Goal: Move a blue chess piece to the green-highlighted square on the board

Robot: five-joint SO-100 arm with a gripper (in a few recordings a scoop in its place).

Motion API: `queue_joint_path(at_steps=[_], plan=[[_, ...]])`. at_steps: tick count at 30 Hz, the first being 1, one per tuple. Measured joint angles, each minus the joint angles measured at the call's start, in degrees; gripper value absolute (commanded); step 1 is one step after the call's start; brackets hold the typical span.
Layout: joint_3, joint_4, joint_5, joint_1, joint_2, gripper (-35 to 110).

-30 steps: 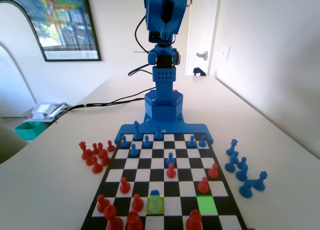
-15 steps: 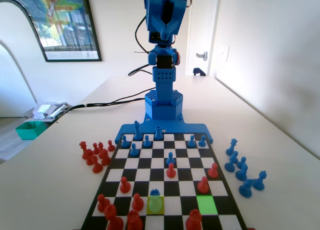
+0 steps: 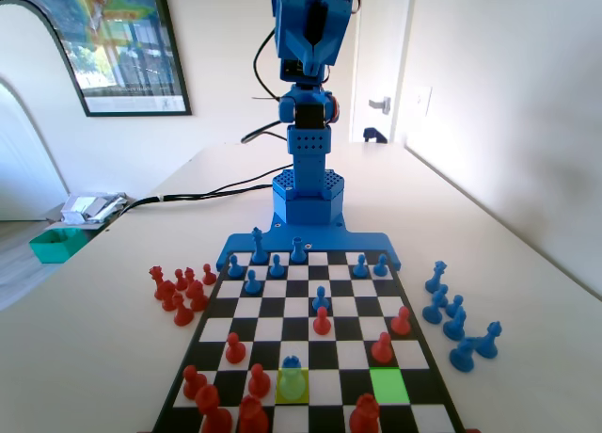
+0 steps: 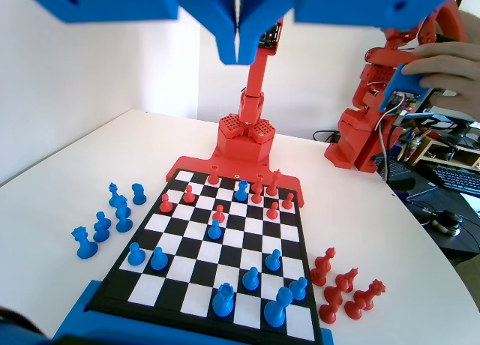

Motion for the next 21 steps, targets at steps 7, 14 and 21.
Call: queue_joint_path(at_steps=[7,14,21], plan=[[-4.5,0.5,2.2,-0.1,-4.3,1],[-12.7,3.6,1.5,0.0,-14.8,1],[-16.6,3.5,-0.2,1.9,-26.4,1]])
